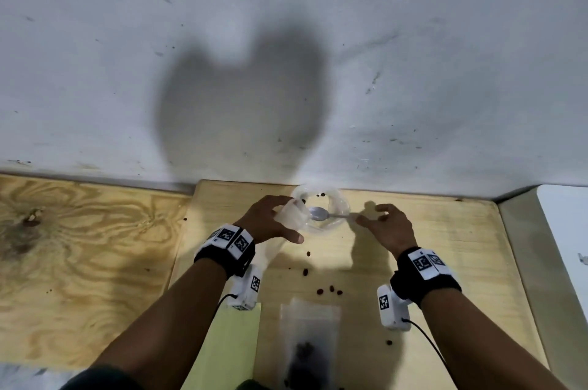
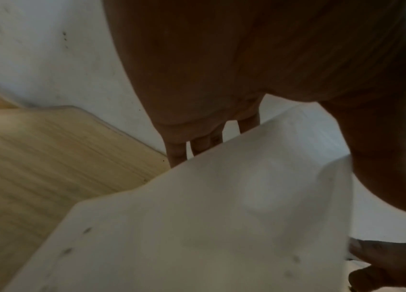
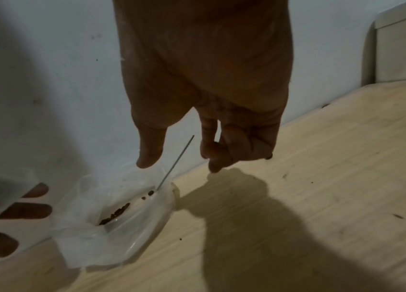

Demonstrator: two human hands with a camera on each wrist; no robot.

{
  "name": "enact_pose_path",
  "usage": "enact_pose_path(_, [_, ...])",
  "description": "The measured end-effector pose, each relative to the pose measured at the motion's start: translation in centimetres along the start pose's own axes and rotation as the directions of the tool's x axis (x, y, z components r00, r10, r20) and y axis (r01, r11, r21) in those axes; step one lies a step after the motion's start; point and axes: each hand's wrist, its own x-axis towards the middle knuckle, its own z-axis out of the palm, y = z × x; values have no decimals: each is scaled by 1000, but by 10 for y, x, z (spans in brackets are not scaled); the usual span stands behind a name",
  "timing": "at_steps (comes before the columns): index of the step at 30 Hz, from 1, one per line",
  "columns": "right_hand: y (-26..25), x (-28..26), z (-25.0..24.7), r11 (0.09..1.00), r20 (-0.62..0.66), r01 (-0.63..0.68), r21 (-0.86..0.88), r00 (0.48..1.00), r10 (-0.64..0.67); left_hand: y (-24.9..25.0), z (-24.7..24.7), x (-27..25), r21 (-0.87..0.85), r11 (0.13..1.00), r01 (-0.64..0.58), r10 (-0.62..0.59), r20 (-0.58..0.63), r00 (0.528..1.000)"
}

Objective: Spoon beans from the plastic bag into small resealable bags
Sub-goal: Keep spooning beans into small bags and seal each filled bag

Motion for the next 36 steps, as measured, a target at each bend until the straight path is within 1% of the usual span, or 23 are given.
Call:
enact_pose_path(2, [-3,3,5,999,82,22,-49,996,-18,4,2,8,13,1000,13,-14,53,999])
enact_pose_path(3, [-4,4,8,997,87,49,-63,995,-43,5,2,11,21,999,26,-27,57,998])
enact_pose_path(5, [-4,9,13,996,51,83,-35,995,-81,4,5,20,14,998,63,-63,37,997])
enact_pose_path(8, [-6,13,17,993,-35,63,95,998,-60,2,6,30,-26,996,87,-87,4,996])
enact_pose_path(10, [-5,11,20,981,-53,52,189,998,-43,0,7,30,-51,993,107,-107,6,994])
enact_pose_path(12, [-6,11,24,951,-62,74,301,996,-58,-3,8,35,-100,989,111,-111,7,994])
enact_pose_path(14, [-7,9,28,923,-105,127,363,990,-95,-3,7,36,-130,986,104,-105,1,995])
enact_pose_path(16, [-10,5,31,919,-198,218,330,967,-158,-2,6,36,-154,985,83,-84,0,996])
enact_pose_path(19, [-10,-1,38,921,-325,345,183,905,-275,-3,5,35,-170,983,70,-71,4,997])
enact_pose_path(20, [-9,-1,40,923,-343,370,109,885,-315,-4,4,35,-174,982,69,-70,1,998])
enact_pose_path(22, [-8,-1,46,924,-344,381,-11,867,-361,-6,5,36,-172,983,63,-65,-7,998])
enact_pose_path(24, [-8,-2,51,929,-334,365,-68,869,-366,-7,6,36,-126,991,42,-45,-23,999])
enact_pose_path(26, [-5,-1,56,935,-331,349,-61,877,-349,-7,7,34,-45,999,4,-6,-36,999])
enact_pose_path(28, [1,0,61,932,-321,361,15,885,-337,-9,9,33,21,999,-33,34,-40,999])
enact_pose_path(31, [7,-4,63,918,-283,356,175,911,-299,-14,12,34,66,996,-56,61,-70,996])
enact_pose_path(36, [10,-10,62,897,-238,333,290,933,-269,-13,17,34,108,991,-73,87,-134,987])
